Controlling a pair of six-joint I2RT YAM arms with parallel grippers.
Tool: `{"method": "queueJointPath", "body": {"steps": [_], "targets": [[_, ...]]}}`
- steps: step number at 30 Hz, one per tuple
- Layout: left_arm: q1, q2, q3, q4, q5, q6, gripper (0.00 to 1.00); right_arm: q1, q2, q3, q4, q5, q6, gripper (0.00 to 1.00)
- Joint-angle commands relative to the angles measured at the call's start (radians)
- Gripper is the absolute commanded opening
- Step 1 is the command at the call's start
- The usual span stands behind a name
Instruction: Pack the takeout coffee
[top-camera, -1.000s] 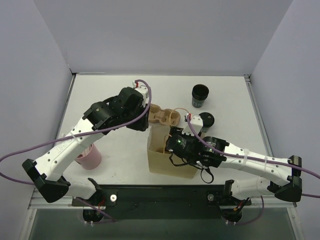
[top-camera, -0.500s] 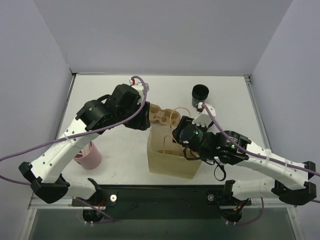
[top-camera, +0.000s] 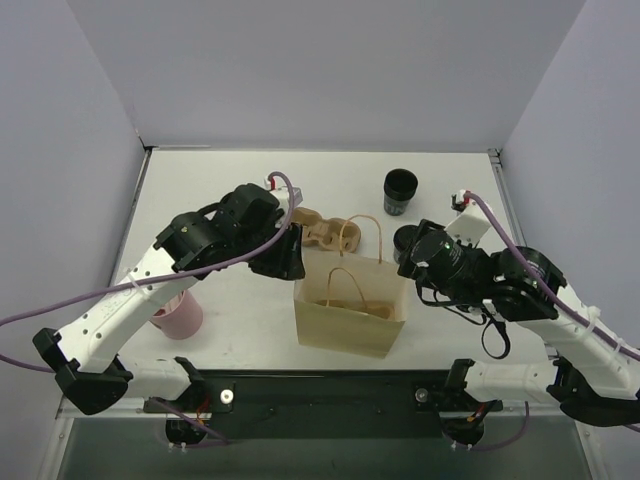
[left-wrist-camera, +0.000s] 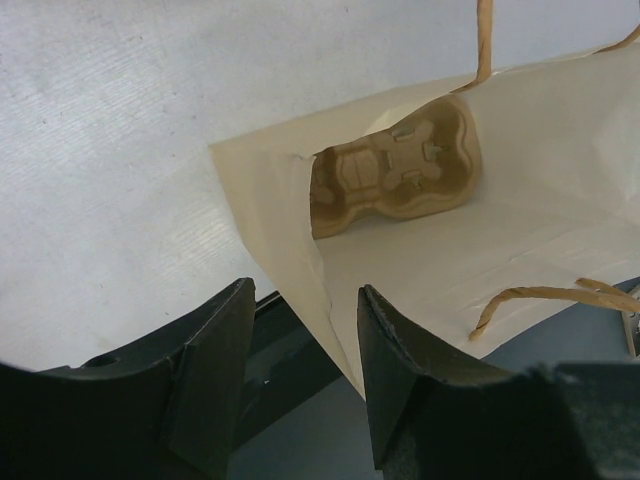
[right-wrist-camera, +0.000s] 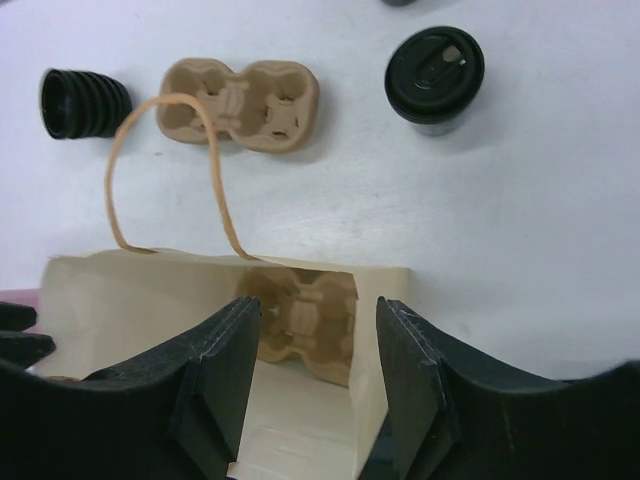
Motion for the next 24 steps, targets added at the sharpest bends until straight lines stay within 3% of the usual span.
{"method": "queueJointPath", "body": {"steps": [1,6,8,10,12,14,18,24], "targets": [[-0.021,0.004,-0.020,0.036,0.006,-0.035,0.56,-0.015,0.036,-0.024,-0.142,-0.042,-0.025,0.50],[-0.031,0.040,-0.020,0.050,-0.010,-0.041,0.51,-0.029,0.058,-0.078,-0.142,-0.075,-0.031,0.41],[-0.041,0.050,-0.003,0.050,-0.024,-0.044,0.36,-0.041,0.076,-0.073,-0.128,-0.084,-0.056,0.35],[-0.044,0.061,0.026,0.040,-0.039,-0.043,0.16,-0.064,0.090,-0.061,-0.108,-0.090,-0.100,0.18],[-0.044,0.076,0.057,0.000,-0.054,-0.047,0.06,-0.077,0.111,-0.021,-0.090,-0.107,-0.151,0.00],[-0.044,0.087,0.129,-0.043,-0.082,-0.060,0.00,-0.095,0.139,0.037,-0.093,-0.138,-0.174,0.00],[-0.044,0.092,0.203,-0.134,-0.105,-0.116,0.00,-0.106,0.183,0.157,-0.140,-0.150,-0.172,0.00],[-0.041,0.053,0.015,-0.097,-0.108,-0.164,0.00,-0.159,0.167,-0.018,-0.033,-0.197,-0.200,0.00]]}}
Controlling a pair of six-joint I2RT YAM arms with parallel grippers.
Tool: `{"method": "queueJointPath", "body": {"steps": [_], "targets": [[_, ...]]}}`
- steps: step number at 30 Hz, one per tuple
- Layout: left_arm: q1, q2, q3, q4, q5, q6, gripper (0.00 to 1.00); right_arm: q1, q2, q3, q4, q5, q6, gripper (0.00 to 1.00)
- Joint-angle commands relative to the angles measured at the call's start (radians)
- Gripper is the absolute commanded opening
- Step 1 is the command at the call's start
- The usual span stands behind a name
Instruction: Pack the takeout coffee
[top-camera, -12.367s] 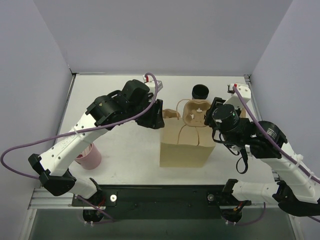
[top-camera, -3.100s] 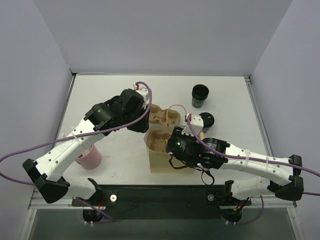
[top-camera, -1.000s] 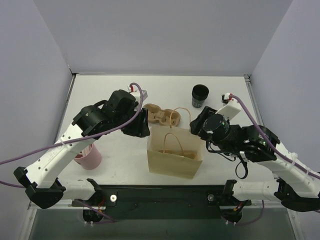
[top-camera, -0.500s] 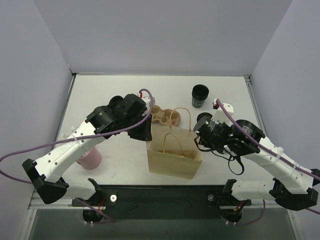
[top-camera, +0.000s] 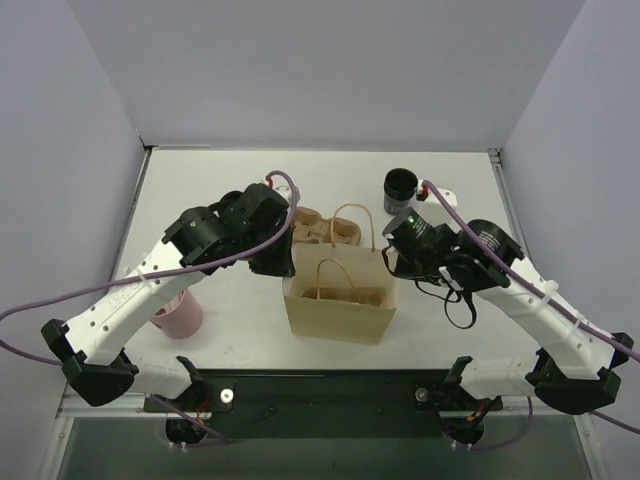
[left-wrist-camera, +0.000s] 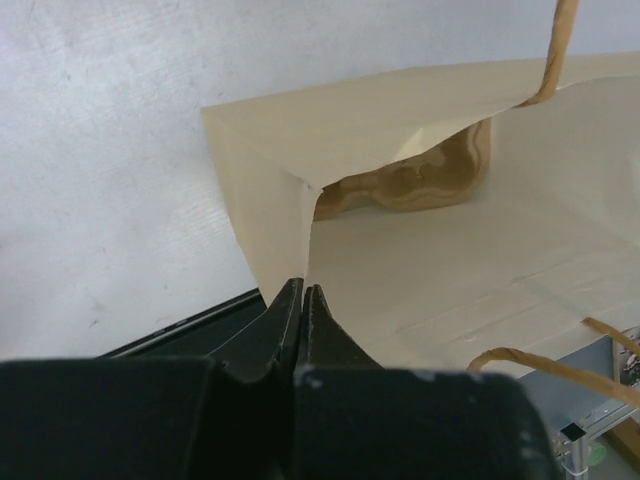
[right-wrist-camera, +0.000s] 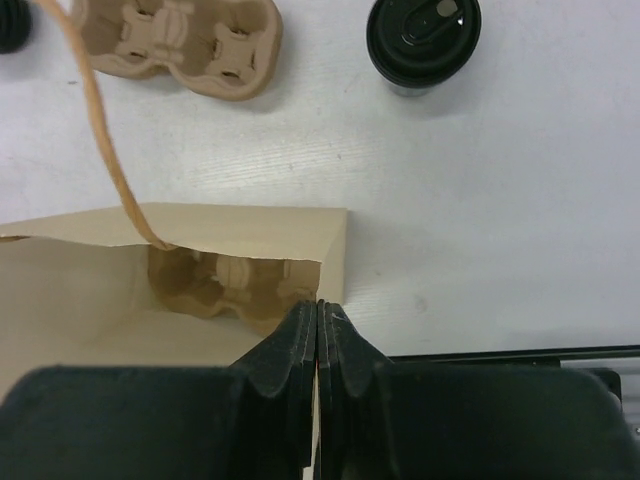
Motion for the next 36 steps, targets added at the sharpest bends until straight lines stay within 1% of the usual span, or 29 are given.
{"method": "queueJointPath", "body": {"steps": [1,4,8,10,12,15,16,17,19,21,22,23,24,25,26,27,29,33,36], "targets": [[0.001,-0.010,-0.080,-0.014,-0.013,-0.054,0.00,-0.056,0.007,-0.131,0.072,-0.059,-0.057,0.00],[0.003,0.017,-0.035,-0.040,-0.038,-0.045,0.00,-0.094,0.034,-0.114,0.093,-0.079,-0.114,0.00],[0.003,0.046,0.108,-0.102,-0.070,-0.042,0.00,-0.098,0.045,0.031,0.079,-0.086,-0.134,0.00],[0.003,0.050,0.162,-0.120,-0.072,-0.054,0.00,-0.098,0.044,0.054,0.073,-0.088,-0.129,0.00],[0.003,0.047,0.162,-0.125,-0.084,-0.069,0.00,-0.099,0.039,0.035,0.074,-0.089,-0.120,0.00],[0.006,0.027,0.043,-0.082,-0.069,-0.086,0.00,-0.101,0.031,-0.054,0.100,-0.108,-0.116,0.00],[0.004,0.025,-0.012,-0.074,-0.059,-0.088,0.00,-0.107,0.025,-0.068,0.125,-0.115,-0.116,0.03],[0.006,0.027,-0.028,-0.069,-0.052,-0.091,0.00,-0.110,0.022,-0.077,0.139,-0.125,-0.120,0.11],[0.006,0.033,-0.033,-0.075,-0.049,-0.091,0.00,-0.122,0.025,-0.042,0.151,-0.148,-0.137,0.19],[0.006,0.042,0.002,-0.101,-0.064,-0.086,0.11,-0.130,0.025,0.002,0.149,-0.146,-0.157,0.30],[0.006,0.048,0.024,-0.112,-0.073,-0.083,0.18,-0.139,0.021,0.036,0.151,-0.145,-0.163,0.32],[0.006,0.057,0.066,-0.137,-0.088,-0.080,0.25,-0.145,0.016,0.044,0.150,-0.145,-0.172,0.38],[0.009,0.063,0.088,-0.149,-0.111,-0.072,0.36,-0.153,0.011,0.048,0.149,-0.146,-0.178,0.41],[0.012,0.068,0.105,-0.158,-0.121,-0.069,0.39,-0.160,-0.001,0.048,0.154,-0.157,-0.183,0.44],[0.013,0.079,0.122,-0.169,-0.122,-0.063,0.42,-0.177,-0.007,0.042,0.157,-0.165,-0.195,0.50],[0.018,0.082,0.145,-0.174,-0.124,-0.058,0.45,-0.186,-0.012,0.033,0.160,-0.171,-0.198,0.51],[0.019,0.086,0.154,-0.181,-0.127,-0.057,0.46,-0.205,-0.019,0.000,0.165,-0.195,-0.200,0.54],[0.018,0.086,0.121,-0.175,-0.115,-0.055,0.46,-0.211,-0.013,-0.060,0.188,-0.229,-0.234,0.54],[0.018,0.086,0.105,-0.166,-0.102,-0.052,0.46,-0.211,0.025,-0.100,0.208,-0.275,-0.257,0.52]]}}
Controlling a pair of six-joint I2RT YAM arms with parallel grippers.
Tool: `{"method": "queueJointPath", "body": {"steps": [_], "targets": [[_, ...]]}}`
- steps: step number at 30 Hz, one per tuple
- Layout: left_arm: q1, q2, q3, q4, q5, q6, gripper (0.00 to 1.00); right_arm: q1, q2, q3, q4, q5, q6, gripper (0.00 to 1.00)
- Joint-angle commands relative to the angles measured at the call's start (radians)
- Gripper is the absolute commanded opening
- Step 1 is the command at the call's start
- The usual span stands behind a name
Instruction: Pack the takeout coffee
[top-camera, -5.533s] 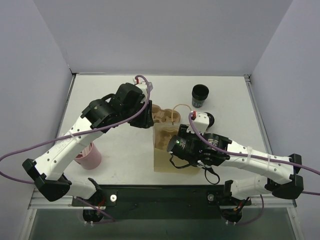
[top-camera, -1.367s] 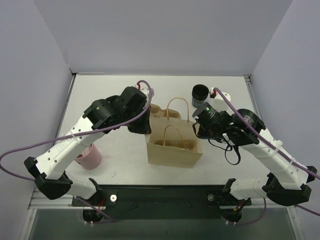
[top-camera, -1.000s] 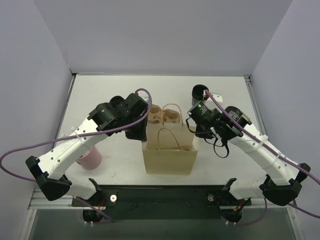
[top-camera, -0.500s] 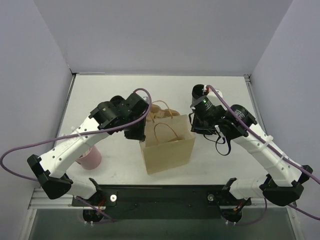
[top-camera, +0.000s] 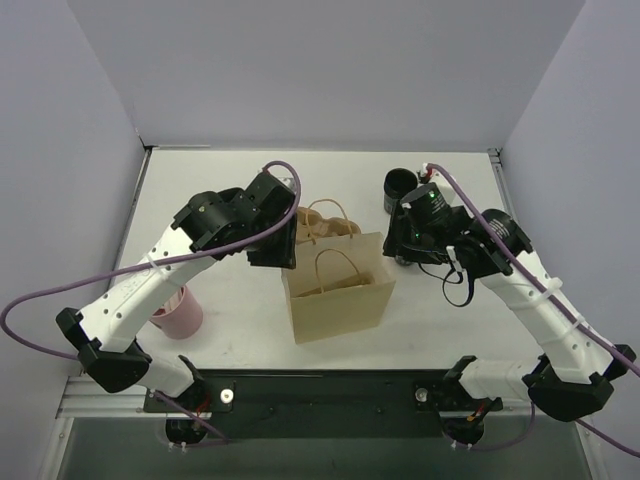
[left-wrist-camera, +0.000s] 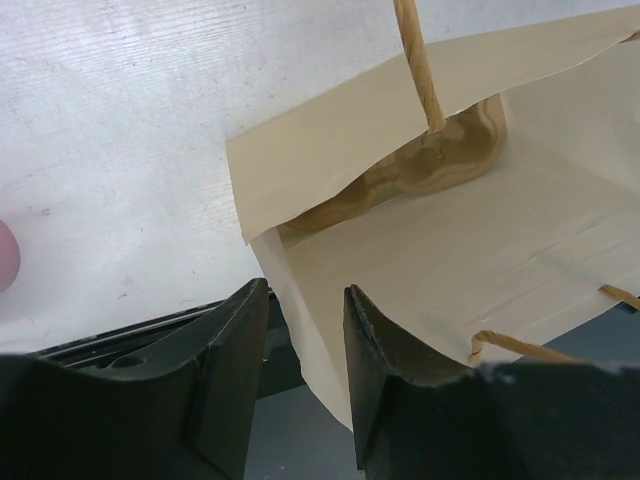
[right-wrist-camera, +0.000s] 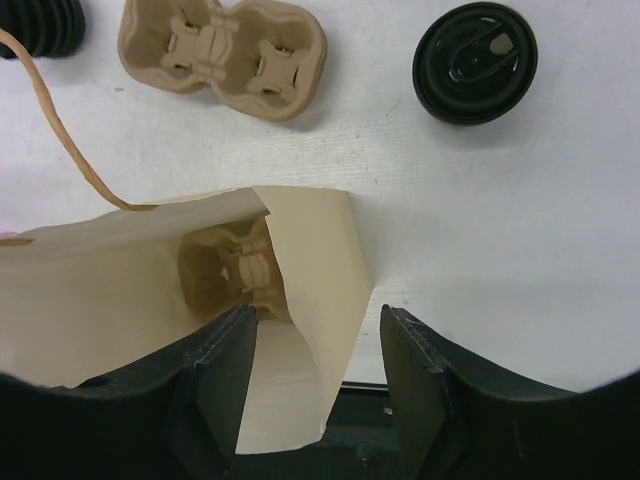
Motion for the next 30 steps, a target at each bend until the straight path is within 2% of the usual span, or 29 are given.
{"method": "queueJointPath", "body": {"steps": [1,3,5,6,7,8,9,10,12,13,15,16,17,19,20,22,26,30], "targets": [[0.005,-0.002,-0.022,-0.017,0.003,0.011,0.46,-0.005,0.051,-0.058,0.030,-0.085,-0.057,0.52],[0.005,0.001,-0.042,-0.002,0.011,0.015,0.45,-0.005,0.080,-0.074,0.033,-0.091,-0.060,0.50],[0.005,0.012,-0.059,0.004,0.016,0.019,0.33,-0.006,0.095,-0.074,0.033,-0.076,-0.060,0.40],[0.007,0.015,-0.056,0.004,0.017,0.022,0.24,-0.005,0.104,-0.065,0.035,-0.070,-0.063,0.29],[0.007,0.030,-0.027,-0.003,0.019,0.025,0.09,-0.005,0.109,-0.045,0.033,-0.065,-0.071,0.05],[0.008,0.041,0.011,-0.020,0.005,0.034,0.05,-0.005,0.111,-0.017,0.018,-0.068,-0.077,0.00],[0.010,0.054,0.057,-0.042,-0.004,0.034,0.01,-0.005,0.127,0.076,-0.005,-0.068,-0.077,0.00],[0.011,0.088,0.181,-0.095,-0.012,0.039,0.00,-0.006,0.138,0.133,-0.033,-0.061,-0.070,0.00],[0.016,0.123,0.291,-0.147,-0.030,0.036,0.00,-0.005,0.169,0.275,-0.137,-0.030,-0.051,0.00],[0.016,0.146,0.330,-0.181,-0.032,0.028,0.00,-0.003,0.170,0.285,-0.157,-0.024,-0.030,0.00],[0.011,0.144,0.288,-0.178,-0.047,0.016,0.00,0.000,0.140,0.241,-0.154,-0.013,-0.007,0.00],[0.010,0.097,0.215,-0.118,-0.053,0.015,0.00,0.008,0.123,0.130,-0.139,-0.008,0.012,0.00],[0.020,0.076,0.041,-0.077,-0.029,0.019,0.00,0.008,0.079,0.059,-0.069,-0.011,0.021,0.00],[0.073,0.033,-0.063,0.001,0.060,0.021,0.00,0.000,0.052,-0.096,0.019,-0.051,0.026,0.00],[0.083,0.030,-0.080,0.015,0.071,0.024,0.00,-0.002,0.054,-0.111,0.028,-0.050,0.018,0.00],[0.097,0.044,-0.041,0.023,0.080,0.039,0.00,-0.005,0.071,-0.100,0.033,-0.044,-0.002,0.00],[0.113,0.119,0.145,-0.026,0.069,0.071,0.00,-0.014,0.111,0.007,0.030,-0.028,-0.045,0.00],[0.114,0.162,0.266,-0.089,0.078,0.068,0.00,-0.017,0.112,0.069,0.001,-0.038,-0.014,0.00]]}}
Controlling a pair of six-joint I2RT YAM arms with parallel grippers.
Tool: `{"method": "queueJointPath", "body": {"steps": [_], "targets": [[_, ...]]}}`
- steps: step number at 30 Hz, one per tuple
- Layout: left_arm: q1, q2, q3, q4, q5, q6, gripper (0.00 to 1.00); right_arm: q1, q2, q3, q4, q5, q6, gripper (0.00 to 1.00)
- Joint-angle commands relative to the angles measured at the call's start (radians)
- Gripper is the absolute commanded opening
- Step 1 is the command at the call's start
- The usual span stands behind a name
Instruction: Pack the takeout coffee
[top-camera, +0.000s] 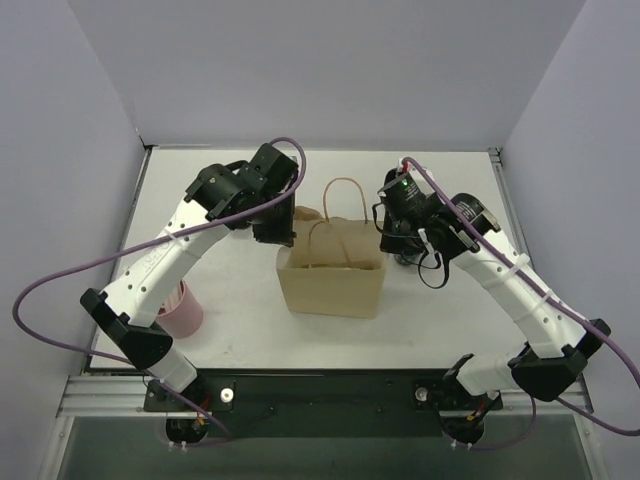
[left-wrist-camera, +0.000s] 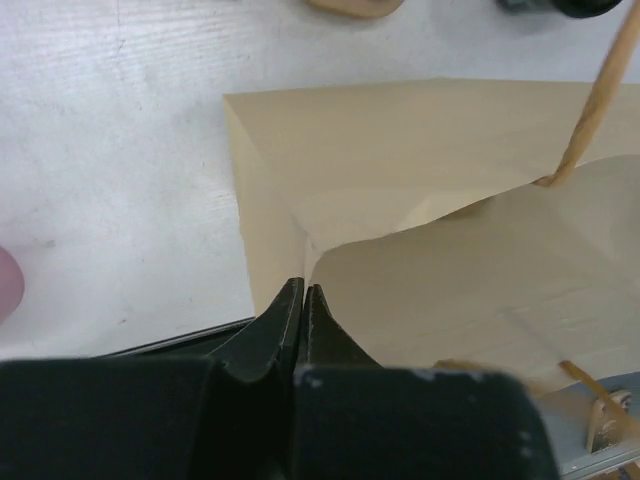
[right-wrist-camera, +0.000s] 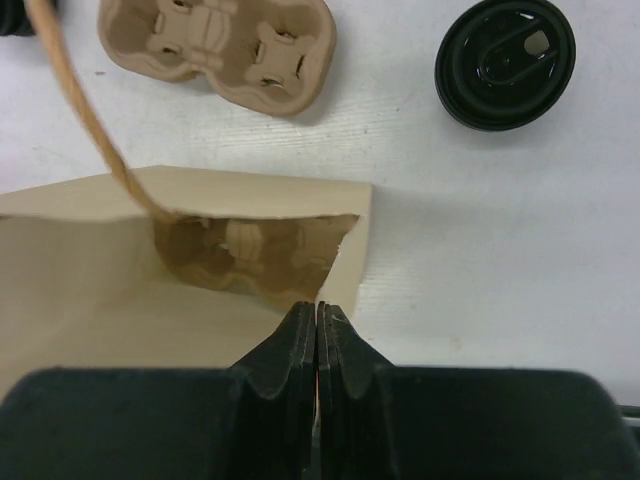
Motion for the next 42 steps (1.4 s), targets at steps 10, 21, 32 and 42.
{"method": "queueJointPath", "body": {"steps": [10,21,32,42], "targets": [[0.019,0.010,0.034,-0.035,0.030,0.019,0.00,-0.040,-0.007,-0.057,0.026,-0.046,-0.002,0.01],[0.020,0.053,0.169,-0.113,-0.013,0.053,0.46,-0.070,-0.022,0.103,-0.022,-0.060,-0.034,0.55],[0.020,0.004,0.013,-0.035,0.037,0.043,0.43,-0.198,-0.037,0.134,-0.020,-0.113,-0.111,0.53],[0.033,-0.042,0.065,-0.013,0.047,0.077,0.41,-0.213,-0.022,0.129,0.016,-0.244,-0.149,0.48]]}}
